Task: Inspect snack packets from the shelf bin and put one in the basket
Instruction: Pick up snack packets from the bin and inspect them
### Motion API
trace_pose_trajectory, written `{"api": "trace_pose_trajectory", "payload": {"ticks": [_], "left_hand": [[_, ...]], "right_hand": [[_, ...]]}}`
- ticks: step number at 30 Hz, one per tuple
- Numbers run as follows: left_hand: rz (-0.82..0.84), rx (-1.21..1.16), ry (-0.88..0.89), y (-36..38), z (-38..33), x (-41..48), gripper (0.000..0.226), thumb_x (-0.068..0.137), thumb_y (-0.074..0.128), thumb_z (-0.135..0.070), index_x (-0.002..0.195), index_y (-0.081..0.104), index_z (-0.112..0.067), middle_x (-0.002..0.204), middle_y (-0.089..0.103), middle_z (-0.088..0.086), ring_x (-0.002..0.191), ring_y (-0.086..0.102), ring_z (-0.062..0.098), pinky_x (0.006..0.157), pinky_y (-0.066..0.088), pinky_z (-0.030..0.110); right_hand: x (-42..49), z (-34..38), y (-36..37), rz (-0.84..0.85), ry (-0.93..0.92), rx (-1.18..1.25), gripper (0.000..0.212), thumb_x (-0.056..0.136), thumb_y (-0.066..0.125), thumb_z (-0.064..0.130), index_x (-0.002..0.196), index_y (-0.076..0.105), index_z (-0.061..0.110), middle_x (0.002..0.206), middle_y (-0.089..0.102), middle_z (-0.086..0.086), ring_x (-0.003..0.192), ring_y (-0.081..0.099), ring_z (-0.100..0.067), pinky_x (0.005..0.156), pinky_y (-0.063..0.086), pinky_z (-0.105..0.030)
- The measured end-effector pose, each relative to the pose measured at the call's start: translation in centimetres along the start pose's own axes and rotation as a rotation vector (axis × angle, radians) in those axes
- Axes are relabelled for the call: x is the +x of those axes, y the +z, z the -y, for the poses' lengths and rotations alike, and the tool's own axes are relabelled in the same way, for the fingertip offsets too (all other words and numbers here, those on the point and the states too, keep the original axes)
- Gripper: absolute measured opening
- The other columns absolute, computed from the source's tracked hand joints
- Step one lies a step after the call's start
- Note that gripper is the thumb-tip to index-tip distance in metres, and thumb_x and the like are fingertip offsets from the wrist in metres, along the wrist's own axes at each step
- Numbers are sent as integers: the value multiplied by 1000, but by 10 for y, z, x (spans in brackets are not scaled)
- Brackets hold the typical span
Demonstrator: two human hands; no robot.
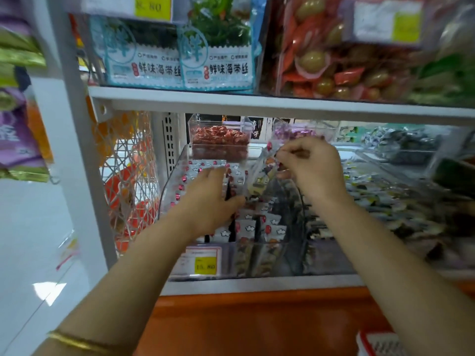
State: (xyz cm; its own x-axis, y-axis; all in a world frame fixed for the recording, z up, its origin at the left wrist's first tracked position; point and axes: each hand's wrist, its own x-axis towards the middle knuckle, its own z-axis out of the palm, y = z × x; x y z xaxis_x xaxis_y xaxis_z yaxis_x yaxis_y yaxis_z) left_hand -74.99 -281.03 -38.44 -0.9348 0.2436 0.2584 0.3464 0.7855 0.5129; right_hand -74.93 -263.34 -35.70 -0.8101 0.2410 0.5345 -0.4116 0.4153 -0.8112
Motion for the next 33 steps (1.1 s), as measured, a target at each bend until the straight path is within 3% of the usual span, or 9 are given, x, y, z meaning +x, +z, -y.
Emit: {"api": "trace_pose_trajectory", "payload": {"ticks": [4,9,11,13,16,21,26,31,33], "left_hand": [[77,-205,15,-3,-9,-15,79,82,66,-38,147,22,-27,149,33,3,125,45,22,100,44,42],[16,-290,71,1,-21,-24,59,86,65,-23,139,39,-27,133,52,-1,110,54,13,94,49,35],[-33,-282,120,3,-24,-26,46,87,62,-19,131,49,-22,119,59,-5,103,56,11,86,50,26],[-76,-283,164,4,-27,-29,37,88,61,-15,124,56,-19,98,58,-18,91,55,2,74,46,8],[-104,-334,193,7,-29,-30,35,86,62,-12,121,58,-20,92,54,-27,87,51,-11,69,39,-4],[-91,-435,201,14,-31,-28,35,84,66,-11,113,58,-27,97,58,-24,93,53,-13,73,40,-3],[-26,-500,208,19,-35,-29,23,83,67,-12,100,58,-25,88,60,-15,81,55,-11,65,41,2],[-43,-580,221,21,-38,-30,28,82,67,-6,101,59,-25,95,65,-8,89,59,0,68,47,8],[-71,-599,237,20,-39,-31,28,82,67,-5,92,57,-29,91,65,-6,84,60,0,63,46,8]], "right_hand": [[-29,15,-22,48,12,68,21,87,62,4,74,61,20,82,63,-2,54,64,-10,56,58,-24],[-47,19,-25,48,47,177,18,86,64,4,76,63,19,77,63,-1,57,65,-9,57,57,-22],[-51,17,-25,56,81,294,17,85,64,2,75,64,16,75,64,-1,60,66,-9,58,56,-21],[-52,15,-25,74,137,426,15,84,64,1,75,64,13,69,65,4,61,65,-8,60,55,-21],[-52,11,-26,124,244,672,15,80,64,-2,72,64,10,65,65,5,62,64,-8,59,54,-21],[-52,8,-29,229,357,883,8,65,66,11,62,66,18,60,60,3,53,56,-8,52,51,-21],[-54,7,-28,310,350,878,8,66,65,14,61,65,20,52,52,4,46,48,-8,48,44,-19],[-56,7,-28,384,287,902,17,73,65,6,63,64,19,52,48,3,47,45,-9,49,43,-19],[-55,7,-29,414,264,912,17,74,58,5,64,62,17,52,48,2,48,45,-9,50,44,-19]]}}
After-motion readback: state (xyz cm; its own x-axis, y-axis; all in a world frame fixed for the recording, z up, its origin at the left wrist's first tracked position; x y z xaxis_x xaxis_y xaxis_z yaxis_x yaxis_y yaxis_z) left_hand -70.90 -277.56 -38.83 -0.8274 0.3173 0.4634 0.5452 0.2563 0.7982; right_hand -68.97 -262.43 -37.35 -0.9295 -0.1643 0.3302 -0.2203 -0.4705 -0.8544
